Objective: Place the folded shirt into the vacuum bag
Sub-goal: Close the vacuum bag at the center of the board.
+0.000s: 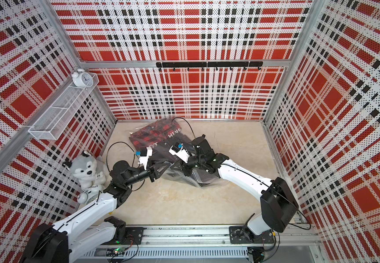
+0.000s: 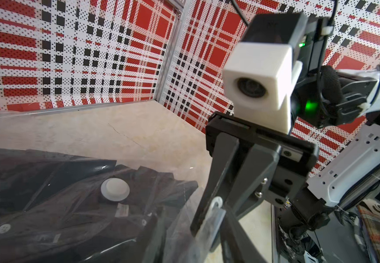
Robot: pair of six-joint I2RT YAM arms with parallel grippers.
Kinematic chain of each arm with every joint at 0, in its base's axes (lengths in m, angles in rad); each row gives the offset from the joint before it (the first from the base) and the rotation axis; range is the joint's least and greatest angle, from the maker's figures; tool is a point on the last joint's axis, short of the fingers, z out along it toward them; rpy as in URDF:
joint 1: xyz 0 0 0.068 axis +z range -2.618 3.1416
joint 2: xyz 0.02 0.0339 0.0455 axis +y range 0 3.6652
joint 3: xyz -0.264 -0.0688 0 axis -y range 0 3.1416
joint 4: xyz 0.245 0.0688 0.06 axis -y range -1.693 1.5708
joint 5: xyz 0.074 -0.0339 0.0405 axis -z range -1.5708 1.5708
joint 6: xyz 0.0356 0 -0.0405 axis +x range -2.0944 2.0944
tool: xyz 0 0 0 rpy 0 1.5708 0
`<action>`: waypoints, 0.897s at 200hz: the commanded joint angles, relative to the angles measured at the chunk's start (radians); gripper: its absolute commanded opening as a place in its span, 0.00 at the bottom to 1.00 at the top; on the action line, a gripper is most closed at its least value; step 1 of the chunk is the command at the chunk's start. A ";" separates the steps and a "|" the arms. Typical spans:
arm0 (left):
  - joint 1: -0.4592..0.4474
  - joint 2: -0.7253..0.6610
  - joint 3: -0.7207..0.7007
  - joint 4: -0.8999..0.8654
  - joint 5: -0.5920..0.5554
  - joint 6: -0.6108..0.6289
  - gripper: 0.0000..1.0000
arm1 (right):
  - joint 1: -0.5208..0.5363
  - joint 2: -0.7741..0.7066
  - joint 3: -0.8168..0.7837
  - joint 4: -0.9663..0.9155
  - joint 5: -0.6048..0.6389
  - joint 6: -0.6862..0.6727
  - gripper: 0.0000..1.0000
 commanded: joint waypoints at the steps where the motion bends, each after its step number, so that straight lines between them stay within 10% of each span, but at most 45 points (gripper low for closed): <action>1: 0.014 -0.010 0.018 0.011 0.062 0.033 0.43 | -0.005 0.011 0.054 0.024 -0.031 -0.002 0.00; 47: 0.017 -0.027 0.014 0.009 0.062 0.039 0.38 | -0.005 0.032 0.073 0.039 -0.043 0.011 0.00; 91: 0.016 0.011 0.038 0.021 0.077 0.036 0.00 | -0.005 0.066 0.082 0.066 -0.046 0.036 0.00; 179: 0.105 0.092 0.034 0.403 -0.179 -0.329 0.00 | 0.015 0.091 0.056 0.153 0.131 0.092 0.00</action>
